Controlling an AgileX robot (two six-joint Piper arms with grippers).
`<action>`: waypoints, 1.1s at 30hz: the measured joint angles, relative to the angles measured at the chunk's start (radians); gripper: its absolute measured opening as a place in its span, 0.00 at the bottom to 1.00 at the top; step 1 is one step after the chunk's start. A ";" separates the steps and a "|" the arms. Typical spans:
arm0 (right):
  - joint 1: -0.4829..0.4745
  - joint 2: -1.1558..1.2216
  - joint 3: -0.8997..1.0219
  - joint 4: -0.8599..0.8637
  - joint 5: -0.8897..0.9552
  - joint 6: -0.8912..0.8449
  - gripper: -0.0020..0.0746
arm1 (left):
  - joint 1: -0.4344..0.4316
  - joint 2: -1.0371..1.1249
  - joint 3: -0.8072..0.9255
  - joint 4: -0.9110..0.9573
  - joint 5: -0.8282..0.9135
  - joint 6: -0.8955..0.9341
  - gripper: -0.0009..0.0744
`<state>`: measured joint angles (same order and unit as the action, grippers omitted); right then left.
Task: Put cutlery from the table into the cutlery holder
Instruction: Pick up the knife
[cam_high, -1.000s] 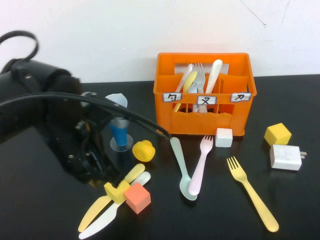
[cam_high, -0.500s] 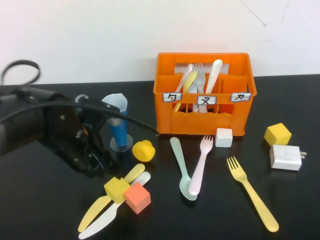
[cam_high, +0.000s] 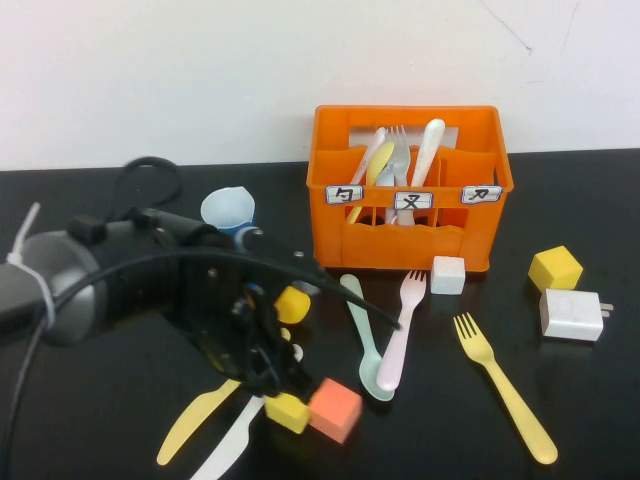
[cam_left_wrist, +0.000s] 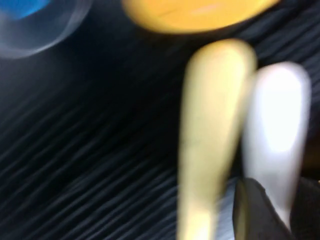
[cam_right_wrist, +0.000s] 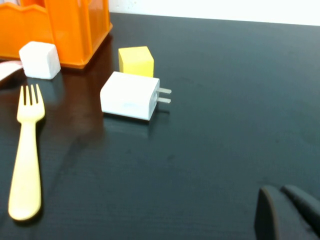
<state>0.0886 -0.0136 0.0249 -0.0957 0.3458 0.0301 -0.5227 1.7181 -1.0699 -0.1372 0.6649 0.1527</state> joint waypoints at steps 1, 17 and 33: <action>0.000 0.000 0.000 0.000 0.000 0.000 0.02 | -0.016 0.000 -0.002 -0.005 -0.009 0.000 0.23; 0.000 0.000 0.000 0.000 0.000 0.000 0.02 | -0.061 -0.012 -0.005 -0.003 0.022 -0.009 0.45; 0.000 0.000 0.000 0.000 0.000 0.000 0.02 | 0.047 -0.031 -0.005 0.065 0.028 0.105 0.46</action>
<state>0.0886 -0.0136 0.0249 -0.0957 0.3458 0.0301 -0.4760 1.6869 -1.0745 -0.0727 0.6929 0.2575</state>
